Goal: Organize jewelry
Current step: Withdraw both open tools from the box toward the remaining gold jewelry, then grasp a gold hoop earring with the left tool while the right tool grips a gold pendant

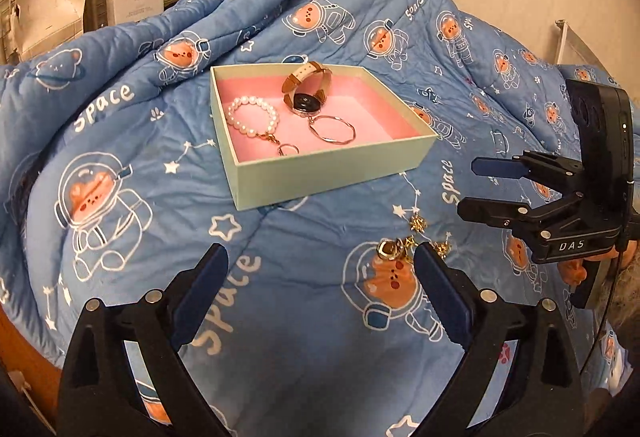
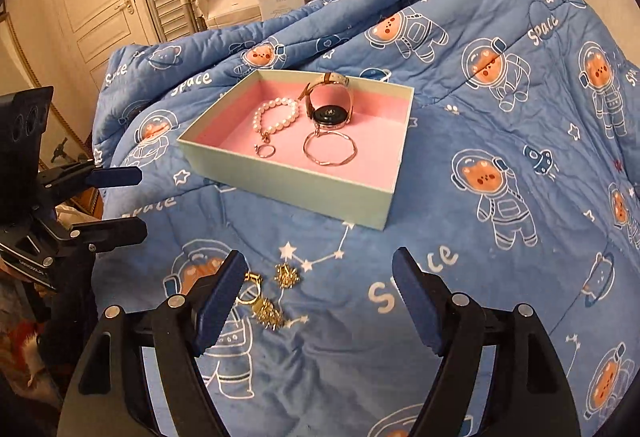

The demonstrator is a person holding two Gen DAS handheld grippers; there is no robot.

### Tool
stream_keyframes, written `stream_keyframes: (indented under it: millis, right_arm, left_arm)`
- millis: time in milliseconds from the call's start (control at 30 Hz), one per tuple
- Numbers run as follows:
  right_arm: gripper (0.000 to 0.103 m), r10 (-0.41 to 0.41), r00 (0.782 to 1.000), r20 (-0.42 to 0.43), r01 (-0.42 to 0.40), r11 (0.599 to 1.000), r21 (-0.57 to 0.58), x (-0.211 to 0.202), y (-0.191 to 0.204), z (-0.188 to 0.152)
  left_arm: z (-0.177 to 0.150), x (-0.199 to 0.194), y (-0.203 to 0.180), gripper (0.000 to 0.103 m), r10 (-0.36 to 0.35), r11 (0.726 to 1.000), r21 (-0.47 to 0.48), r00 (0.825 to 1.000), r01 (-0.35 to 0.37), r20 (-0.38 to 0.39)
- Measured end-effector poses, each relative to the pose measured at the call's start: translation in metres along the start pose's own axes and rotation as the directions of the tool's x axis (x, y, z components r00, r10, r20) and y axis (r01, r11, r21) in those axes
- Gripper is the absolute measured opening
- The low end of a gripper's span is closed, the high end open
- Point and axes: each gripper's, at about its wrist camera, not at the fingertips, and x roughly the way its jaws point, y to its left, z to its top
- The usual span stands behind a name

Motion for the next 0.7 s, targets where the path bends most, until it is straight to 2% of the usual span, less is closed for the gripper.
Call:
stream_keyframes:
  millis: [100,300,367,467,533,700]
  right_arm:
    - [0.070,0.010,1.000,-0.007,-0.009,1.000,0.018,-0.001,0.002,-0.014]
    - [0.050,0.028,0.999,-0.028,-0.029,1.000,-0.011,0.004,0.016,-0.037]
    - [0.039,0.037,0.998,-0.043,-0.038,0.999,-0.021,0.007,0.021,-0.042]
    - [0.027,0.048,0.997,-0.054,-0.050,0.998,-0.043,0.013,0.026,-0.046]
    - [0.024,0.046,0.997,-0.056,-0.049,0.997,-0.052,0.015,0.027,-0.046]
    - [0.020,0.052,0.997,-0.060,-0.055,0.997,-0.058,0.020,0.026,-0.046]
  left_arm:
    - [-0.012,0.002,-0.004,0.093,0.010,1.000,-0.006,1.000,-0.010,-0.005]
    - [-0.028,0.007,-0.022,0.092,0.009,0.999,0.038,1.000,-0.008,-0.016]
    - [-0.031,0.010,-0.028,0.092,0.017,0.998,0.067,1.000,-0.016,-0.016]
    - [-0.034,0.015,-0.035,0.082,0.019,0.995,0.099,0.999,-0.015,-0.032]
    - [-0.036,0.019,-0.037,0.077,0.019,0.994,0.107,0.999,-0.014,-0.040]
    - [-0.036,0.024,-0.040,0.074,0.017,0.992,0.125,0.999,-0.011,-0.046]
